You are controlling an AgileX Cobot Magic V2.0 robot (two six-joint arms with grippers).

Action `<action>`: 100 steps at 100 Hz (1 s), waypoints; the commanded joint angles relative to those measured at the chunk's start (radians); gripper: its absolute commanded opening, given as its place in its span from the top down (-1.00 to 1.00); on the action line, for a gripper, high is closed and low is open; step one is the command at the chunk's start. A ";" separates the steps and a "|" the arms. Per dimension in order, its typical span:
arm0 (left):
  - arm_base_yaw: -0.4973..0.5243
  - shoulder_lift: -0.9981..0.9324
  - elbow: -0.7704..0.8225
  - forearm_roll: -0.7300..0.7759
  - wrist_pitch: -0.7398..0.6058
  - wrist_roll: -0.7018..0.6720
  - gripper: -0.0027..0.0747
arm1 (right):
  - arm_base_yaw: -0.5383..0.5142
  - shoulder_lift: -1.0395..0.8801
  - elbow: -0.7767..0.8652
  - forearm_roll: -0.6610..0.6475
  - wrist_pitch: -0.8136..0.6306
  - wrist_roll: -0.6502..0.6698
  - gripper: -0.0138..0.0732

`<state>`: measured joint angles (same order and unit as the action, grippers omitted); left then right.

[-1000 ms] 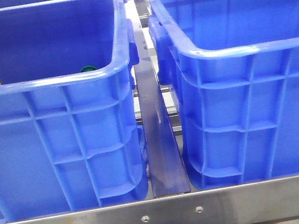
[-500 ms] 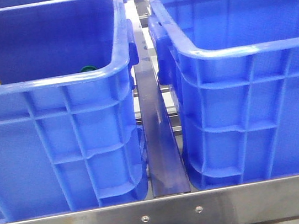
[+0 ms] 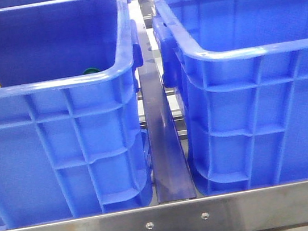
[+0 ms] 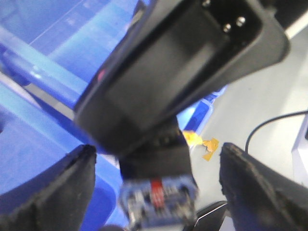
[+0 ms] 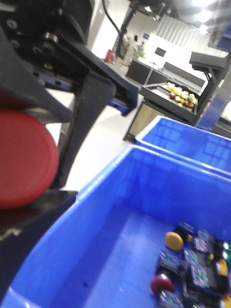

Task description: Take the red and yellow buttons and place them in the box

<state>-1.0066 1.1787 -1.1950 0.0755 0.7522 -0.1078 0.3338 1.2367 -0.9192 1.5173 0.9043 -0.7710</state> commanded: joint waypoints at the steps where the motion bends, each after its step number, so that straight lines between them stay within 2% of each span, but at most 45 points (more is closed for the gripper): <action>1: 0.018 -0.029 -0.028 0.015 -0.069 -0.030 -0.39 | -0.036 -0.030 -0.035 0.060 0.003 -0.032 0.43; 30: 0.137 -0.089 -0.026 0.050 -0.065 -0.063 -0.39 | -0.251 -0.063 -0.035 0.059 0.009 -0.074 0.43; 49: 0.276 -0.183 0.035 0.187 -0.058 -0.209 -0.39 | -0.375 -0.095 -0.035 0.019 0.015 -0.077 0.43; 71: 0.461 -0.328 0.194 0.342 -0.032 -0.367 -0.37 | -0.437 -0.106 -0.035 -0.033 -0.031 -0.105 0.43; 81: 0.546 -0.384 0.240 0.361 -0.027 -0.371 -0.21 | -0.441 -0.106 -0.035 -0.063 -0.110 -0.137 0.43; 88: 0.598 -0.407 0.258 0.361 -0.032 -0.371 -0.01 | -0.441 -0.106 -0.035 -0.073 -0.185 -0.170 0.43; 95: 0.640 -0.416 0.268 0.367 -0.032 -0.371 0.28 | -0.441 -0.106 -0.035 -0.074 -0.275 -0.225 0.43; 100: 0.661 -0.419 0.274 0.369 -0.038 -0.371 0.56 | -0.441 -0.105 -0.035 -0.074 -0.339 -0.274 0.43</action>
<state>-0.3827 0.7697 -0.9041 0.4193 0.7833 -0.4646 -0.0992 1.1600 -0.9192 1.3982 0.6713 -0.9616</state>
